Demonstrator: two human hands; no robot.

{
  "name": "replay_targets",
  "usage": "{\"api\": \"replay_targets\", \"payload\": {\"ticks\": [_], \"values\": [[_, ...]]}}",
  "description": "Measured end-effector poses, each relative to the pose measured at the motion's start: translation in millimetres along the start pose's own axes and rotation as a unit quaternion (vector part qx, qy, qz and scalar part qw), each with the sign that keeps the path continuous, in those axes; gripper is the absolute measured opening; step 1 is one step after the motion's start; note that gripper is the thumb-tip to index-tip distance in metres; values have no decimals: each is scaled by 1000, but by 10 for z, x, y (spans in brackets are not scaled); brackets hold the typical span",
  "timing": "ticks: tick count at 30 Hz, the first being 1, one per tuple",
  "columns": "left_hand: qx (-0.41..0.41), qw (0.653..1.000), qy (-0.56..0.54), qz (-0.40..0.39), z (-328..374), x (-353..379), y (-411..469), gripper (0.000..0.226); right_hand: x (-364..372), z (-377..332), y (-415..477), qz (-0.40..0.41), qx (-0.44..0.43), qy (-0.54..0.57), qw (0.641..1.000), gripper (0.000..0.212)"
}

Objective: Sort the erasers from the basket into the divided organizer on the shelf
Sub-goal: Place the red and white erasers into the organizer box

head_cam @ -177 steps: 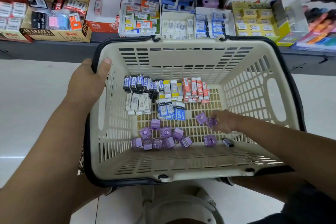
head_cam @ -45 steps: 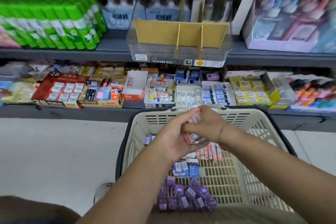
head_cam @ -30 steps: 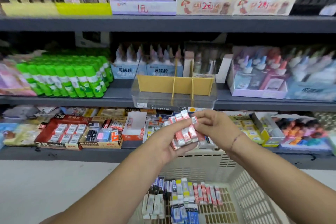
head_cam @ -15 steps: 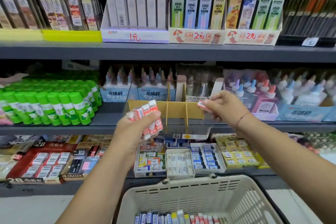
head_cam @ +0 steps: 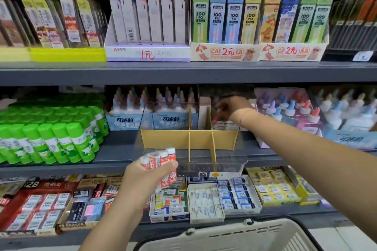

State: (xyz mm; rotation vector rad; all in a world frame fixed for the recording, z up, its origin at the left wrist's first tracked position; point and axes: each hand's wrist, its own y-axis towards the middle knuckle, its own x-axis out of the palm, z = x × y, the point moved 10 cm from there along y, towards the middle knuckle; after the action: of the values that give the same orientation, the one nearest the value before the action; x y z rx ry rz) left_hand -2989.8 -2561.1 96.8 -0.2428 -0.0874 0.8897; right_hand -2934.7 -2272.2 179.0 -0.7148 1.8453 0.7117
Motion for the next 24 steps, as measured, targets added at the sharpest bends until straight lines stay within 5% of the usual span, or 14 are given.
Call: {"api": "replay_targets", "payload": {"ticks": [6,13,24], "values": [[-18,999,-18,-20,-46,24,76,27,66,-67,100,-6,-49,-64,997,24],[-42,995,-48,-74,-81,126,178,62,302,-133,126,-9,-99,-127,987,8],[-87,976,-145,-136,-242,236,30,45,346,22,166,-41,-58,-194,978,33]]}}
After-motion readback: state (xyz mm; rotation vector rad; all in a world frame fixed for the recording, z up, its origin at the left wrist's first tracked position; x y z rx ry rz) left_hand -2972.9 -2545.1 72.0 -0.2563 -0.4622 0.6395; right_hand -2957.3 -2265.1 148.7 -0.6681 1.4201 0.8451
